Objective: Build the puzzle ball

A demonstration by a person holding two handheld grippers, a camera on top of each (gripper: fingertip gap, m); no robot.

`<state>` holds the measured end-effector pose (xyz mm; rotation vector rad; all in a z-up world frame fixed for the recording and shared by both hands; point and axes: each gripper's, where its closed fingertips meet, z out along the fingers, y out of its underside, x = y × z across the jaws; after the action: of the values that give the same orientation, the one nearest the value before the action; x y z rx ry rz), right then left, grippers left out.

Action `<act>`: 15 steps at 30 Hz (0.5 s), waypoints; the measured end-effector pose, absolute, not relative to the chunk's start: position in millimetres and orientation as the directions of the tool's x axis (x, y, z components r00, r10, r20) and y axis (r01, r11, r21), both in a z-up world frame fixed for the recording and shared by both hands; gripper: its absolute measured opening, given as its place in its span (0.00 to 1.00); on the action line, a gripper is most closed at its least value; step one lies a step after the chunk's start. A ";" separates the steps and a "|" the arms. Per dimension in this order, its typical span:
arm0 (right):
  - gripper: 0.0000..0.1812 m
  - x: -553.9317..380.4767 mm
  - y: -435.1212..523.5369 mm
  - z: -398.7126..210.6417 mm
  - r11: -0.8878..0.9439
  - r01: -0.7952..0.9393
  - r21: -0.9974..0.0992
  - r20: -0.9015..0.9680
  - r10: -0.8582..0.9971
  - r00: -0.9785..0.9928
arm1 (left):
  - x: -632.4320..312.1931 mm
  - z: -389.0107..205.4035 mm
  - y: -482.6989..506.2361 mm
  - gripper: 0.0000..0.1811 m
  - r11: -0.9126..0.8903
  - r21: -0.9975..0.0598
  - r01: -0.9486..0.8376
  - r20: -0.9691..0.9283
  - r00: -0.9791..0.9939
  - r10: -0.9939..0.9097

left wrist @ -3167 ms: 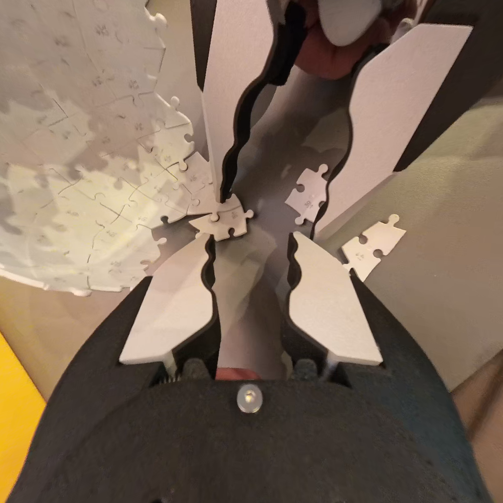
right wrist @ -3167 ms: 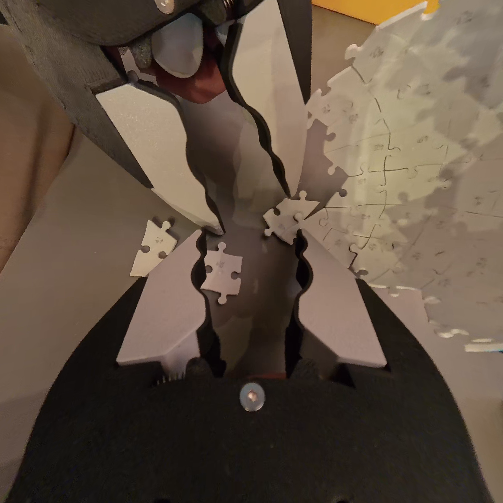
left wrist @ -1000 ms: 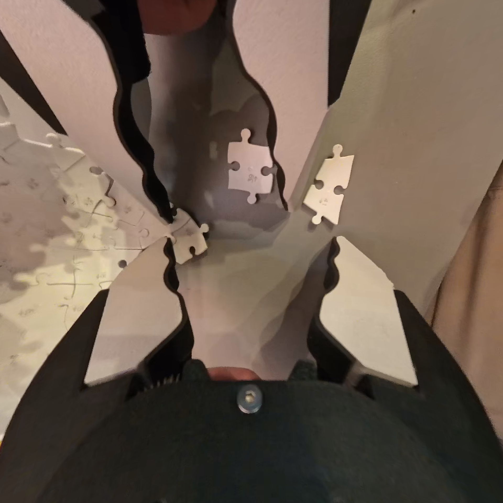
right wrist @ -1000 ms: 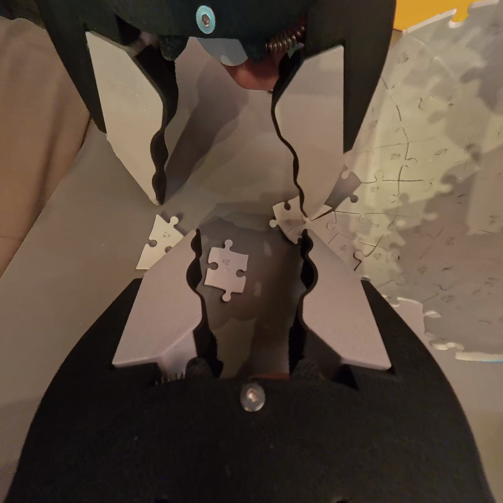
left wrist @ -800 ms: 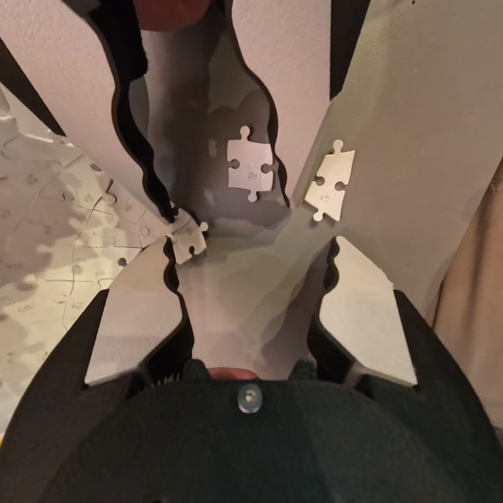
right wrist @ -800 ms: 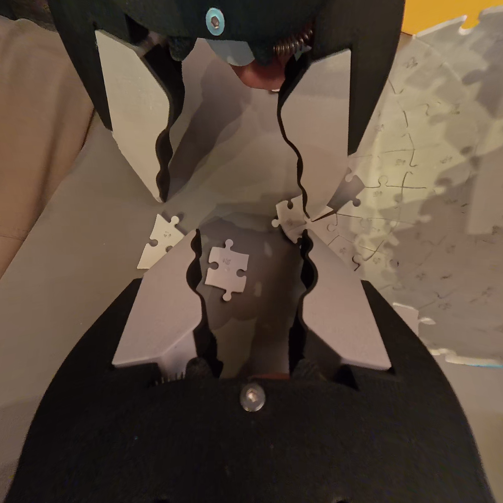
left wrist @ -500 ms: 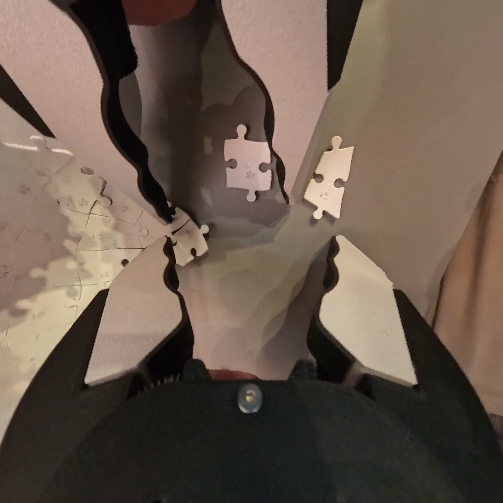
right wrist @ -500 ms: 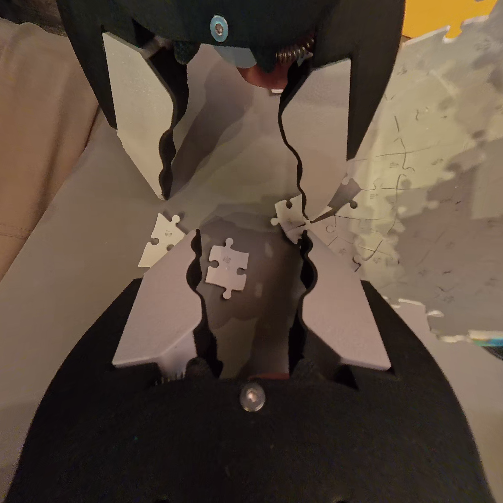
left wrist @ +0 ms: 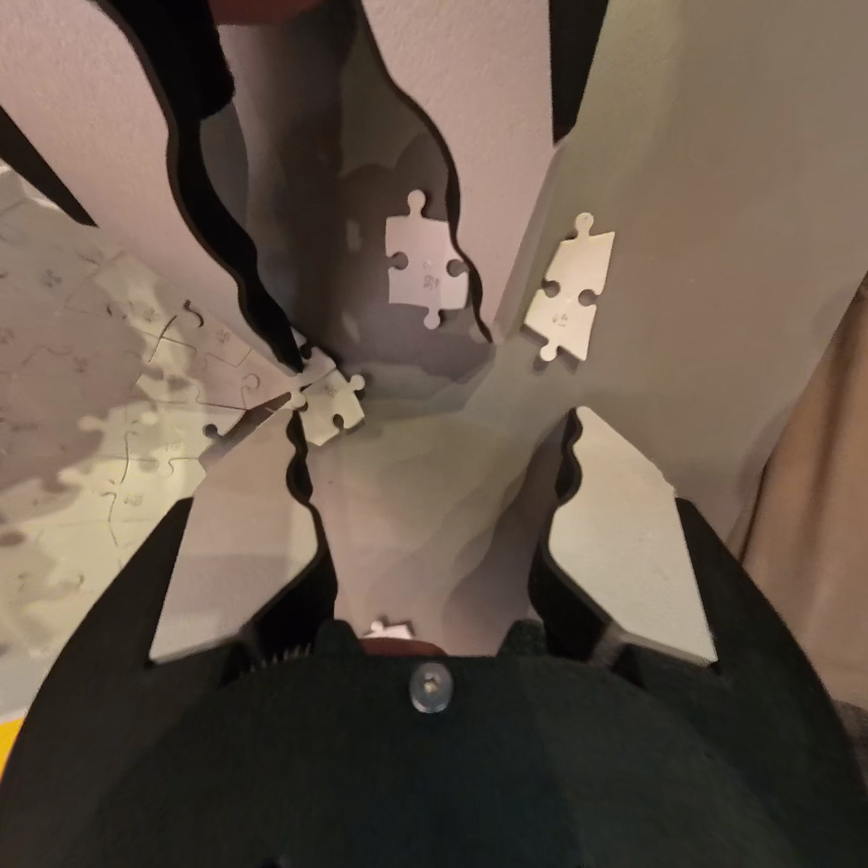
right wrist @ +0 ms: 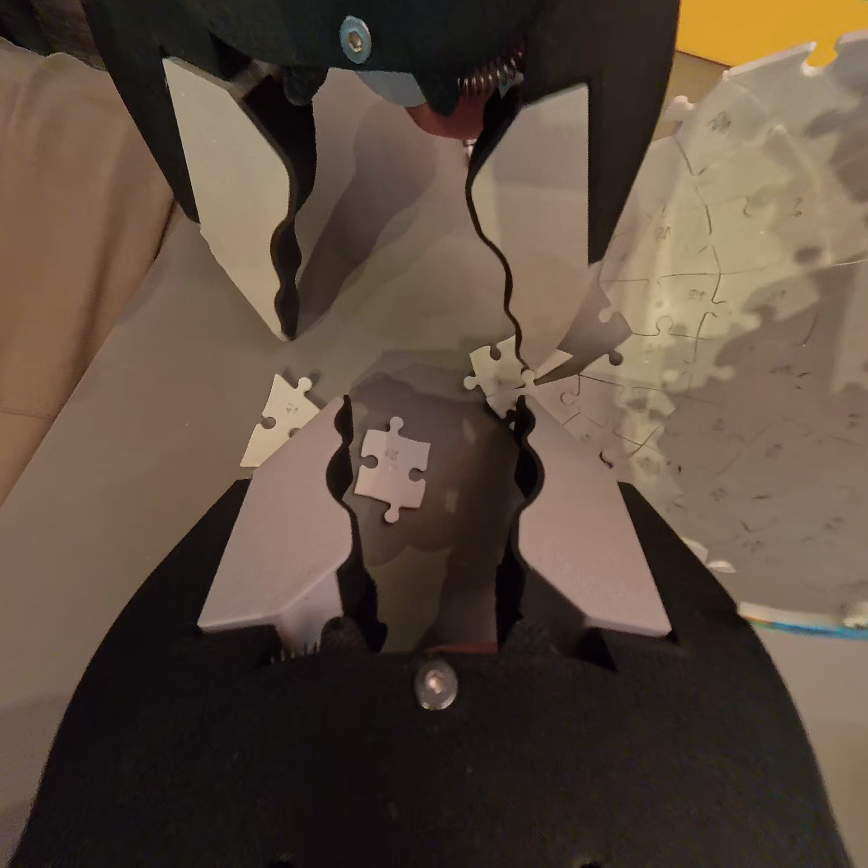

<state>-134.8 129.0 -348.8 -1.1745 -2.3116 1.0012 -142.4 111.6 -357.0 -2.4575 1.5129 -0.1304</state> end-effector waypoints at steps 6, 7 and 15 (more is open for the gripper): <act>0.37 -135.3 129.0 -349.5 0.408 0.554 -0.725 0.006 0.808 -0.589 | -147.8 -356.8 106.5 0.56 -0.443 -0.224 -0.868 -0.053 0.465 -0.884; 0.38 -135.4 129.0 -349.5 0.409 0.554 -0.725 0.006 0.808 -0.589 | -147.1 -356.3 106.0 0.56 -0.443 -0.227 -0.867 -0.052 0.465 -0.884; 0.38 -135.1 128.1 -349.5 0.412 0.552 -0.725 0.007 0.805 -0.593 | -146.4 -357.7 106.2 0.56 -0.462 -0.256 -0.849 -0.039 0.487 -0.873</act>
<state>-135.1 128.1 -349.5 -1.1681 -2.3180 0.9905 -146.4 106.2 -357.7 -2.4933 1.4726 -0.1427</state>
